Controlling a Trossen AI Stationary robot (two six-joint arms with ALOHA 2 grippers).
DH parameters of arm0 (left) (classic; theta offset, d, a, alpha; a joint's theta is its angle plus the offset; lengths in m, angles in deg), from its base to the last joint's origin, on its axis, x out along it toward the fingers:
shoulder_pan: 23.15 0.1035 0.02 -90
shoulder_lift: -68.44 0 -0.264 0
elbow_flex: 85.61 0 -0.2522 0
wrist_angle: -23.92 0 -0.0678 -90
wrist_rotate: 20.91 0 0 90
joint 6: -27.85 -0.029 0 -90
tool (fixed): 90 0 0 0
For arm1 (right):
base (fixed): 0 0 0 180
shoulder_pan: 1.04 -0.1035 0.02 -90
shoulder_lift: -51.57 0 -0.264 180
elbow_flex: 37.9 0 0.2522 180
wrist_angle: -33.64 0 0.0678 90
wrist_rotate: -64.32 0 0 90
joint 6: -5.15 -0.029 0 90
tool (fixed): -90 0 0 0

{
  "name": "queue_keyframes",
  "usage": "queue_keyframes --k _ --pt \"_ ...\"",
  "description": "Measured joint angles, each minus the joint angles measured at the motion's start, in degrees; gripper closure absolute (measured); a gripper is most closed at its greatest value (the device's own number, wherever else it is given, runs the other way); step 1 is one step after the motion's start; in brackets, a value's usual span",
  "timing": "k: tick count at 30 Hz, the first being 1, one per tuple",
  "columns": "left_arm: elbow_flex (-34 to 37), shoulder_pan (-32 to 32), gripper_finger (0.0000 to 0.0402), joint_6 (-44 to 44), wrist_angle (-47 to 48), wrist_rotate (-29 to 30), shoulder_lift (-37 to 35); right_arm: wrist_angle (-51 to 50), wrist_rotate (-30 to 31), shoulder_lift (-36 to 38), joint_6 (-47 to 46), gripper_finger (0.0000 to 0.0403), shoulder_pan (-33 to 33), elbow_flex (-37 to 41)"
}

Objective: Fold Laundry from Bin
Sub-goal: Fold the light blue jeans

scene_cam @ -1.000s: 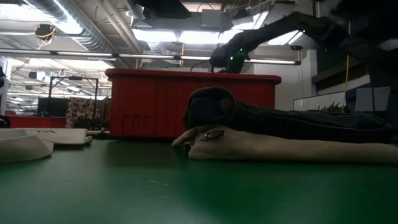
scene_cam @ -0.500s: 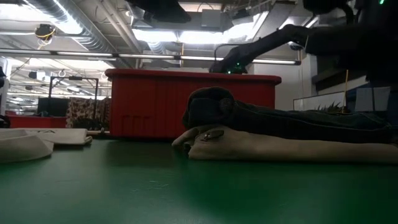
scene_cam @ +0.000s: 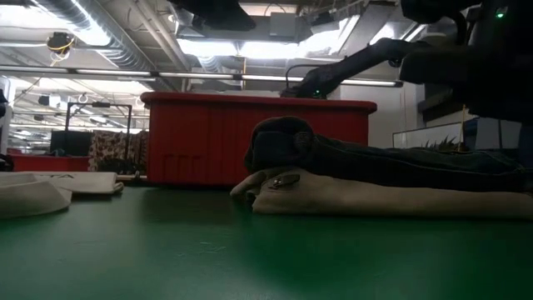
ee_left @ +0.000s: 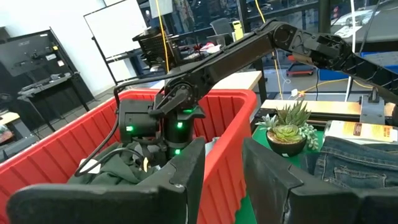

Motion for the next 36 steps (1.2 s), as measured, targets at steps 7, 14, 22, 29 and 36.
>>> queue_keyframes --k 7,14,22,29,36 --pt "0.0 0.0 0.0299 0.0 0.0 0.0 0.0 0.8 -5.6 0.4 0.0 0.0377 0.0 -1.6" --pt "0.0 0.0 0.0299 -0.4 0.0 0.0 0.0 6.7 -10.1 4.8 -1.9 0.0394 0.0 -2.0" --pt "0.0 0.0 0.0298 -0.4 0.0 0.0 0.0 14.9 -13.6 7.2 -6.4 0.0396 0.0 -2.0" --pt "0.0 0.0 0.0298 -0.4 0.0 0.0 0.0 21.4 -18.4 7.2 -11.9 0.0393 0.0 -2.0" --pt "0.0 0.0 0.0299 -0.4 0.0 0.1 0.0 26.4 -25.2 8.9 -16.5 0.0391 0.3 -2.0"
